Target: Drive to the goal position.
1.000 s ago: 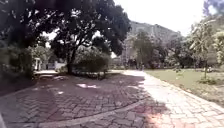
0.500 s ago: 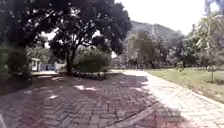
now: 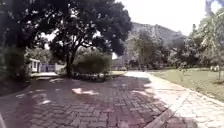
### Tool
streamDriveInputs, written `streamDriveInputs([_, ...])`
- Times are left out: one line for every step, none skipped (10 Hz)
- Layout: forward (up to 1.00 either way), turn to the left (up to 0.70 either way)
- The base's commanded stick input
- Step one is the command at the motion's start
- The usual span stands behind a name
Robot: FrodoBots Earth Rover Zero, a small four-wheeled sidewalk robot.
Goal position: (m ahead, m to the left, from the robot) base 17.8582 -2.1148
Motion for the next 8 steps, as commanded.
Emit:
streamDriveInputs([0.7, -0.35])
streamDriveInputs([0.7, -0.35])
streamDriveInputs([0.7, -0.35])
streamDriveInputs([0.7, -0.35])
streamDriveInputs([0.7, -0.07])
streamDriveInputs([0.7, 0.0])
streamDriveInputs([0.7, 0.0])
streamDriveInputs([0.7, 0.0])
